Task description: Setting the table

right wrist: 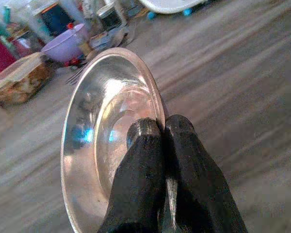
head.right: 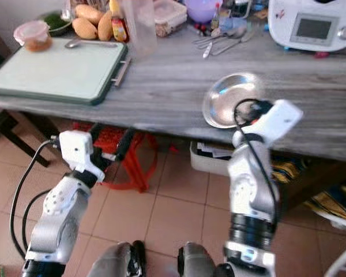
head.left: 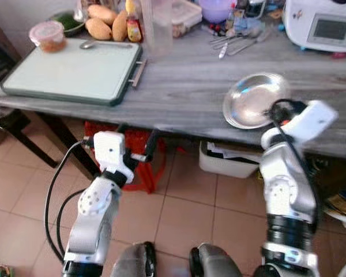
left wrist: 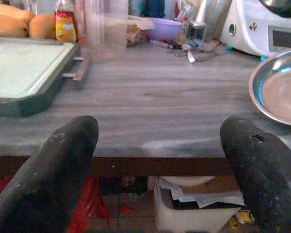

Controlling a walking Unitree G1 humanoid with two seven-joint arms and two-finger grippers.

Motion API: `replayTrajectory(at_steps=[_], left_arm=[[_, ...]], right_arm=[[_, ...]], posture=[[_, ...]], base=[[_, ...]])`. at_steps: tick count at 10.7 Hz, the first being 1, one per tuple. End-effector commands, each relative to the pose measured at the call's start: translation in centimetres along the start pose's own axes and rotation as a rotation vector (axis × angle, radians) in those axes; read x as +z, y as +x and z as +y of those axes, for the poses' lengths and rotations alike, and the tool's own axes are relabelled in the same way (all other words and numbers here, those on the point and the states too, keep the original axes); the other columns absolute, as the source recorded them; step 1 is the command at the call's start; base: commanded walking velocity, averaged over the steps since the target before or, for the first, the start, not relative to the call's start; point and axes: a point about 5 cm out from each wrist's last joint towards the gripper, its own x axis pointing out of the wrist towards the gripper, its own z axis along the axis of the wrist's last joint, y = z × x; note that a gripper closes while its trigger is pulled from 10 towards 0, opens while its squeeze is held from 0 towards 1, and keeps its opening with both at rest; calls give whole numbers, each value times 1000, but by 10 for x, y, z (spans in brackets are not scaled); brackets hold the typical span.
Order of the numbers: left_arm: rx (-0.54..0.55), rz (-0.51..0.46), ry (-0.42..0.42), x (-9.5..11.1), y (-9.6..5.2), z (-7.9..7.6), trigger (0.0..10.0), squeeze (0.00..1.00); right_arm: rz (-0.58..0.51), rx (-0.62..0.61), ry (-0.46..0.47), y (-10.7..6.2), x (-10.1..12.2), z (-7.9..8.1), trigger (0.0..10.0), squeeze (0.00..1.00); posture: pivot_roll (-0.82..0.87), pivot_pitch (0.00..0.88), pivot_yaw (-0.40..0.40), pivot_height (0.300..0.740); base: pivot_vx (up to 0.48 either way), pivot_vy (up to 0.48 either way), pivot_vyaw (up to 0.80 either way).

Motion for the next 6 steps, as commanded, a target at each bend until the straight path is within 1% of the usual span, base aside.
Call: replayTrajectory(at_steps=[1, 2, 4, 5, 6], left_arm=[[16, 0, 15, 3, -1, 2, 10000, 0], [17, 0, 13, 4, -1, 2, 10000, 0], [15, 10, 16, 2, -1, 1, 10000, 0], [11, 20, 19, 1, -3, 0, 10000, 0], [9, 23, 22, 1, -3, -1, 10000, 0]], right_arm=[[13, 27, 43, 2, 2, 7, 10000, 0], [48, 52, 108, 4, -1, 11, 10000, 0], [77, 76, 148, 9, -4, 19, 10000, 0], [105, 78, 197, 16, -7, 24, 10000, 0], [124, 86, 207, 19, -9, 28, 10000, 0]], posture=[[-68, 183, 35, 740], [-68, 183, 36, 740], [-71, 185, 44, 740], [-69, 188, 46, 740], [-63, 191, 47, 740]], base=[[0, 0, 0], [0, 0, 0], [0, 0, 0], [0, 0, 0], [0, 0, 0]])
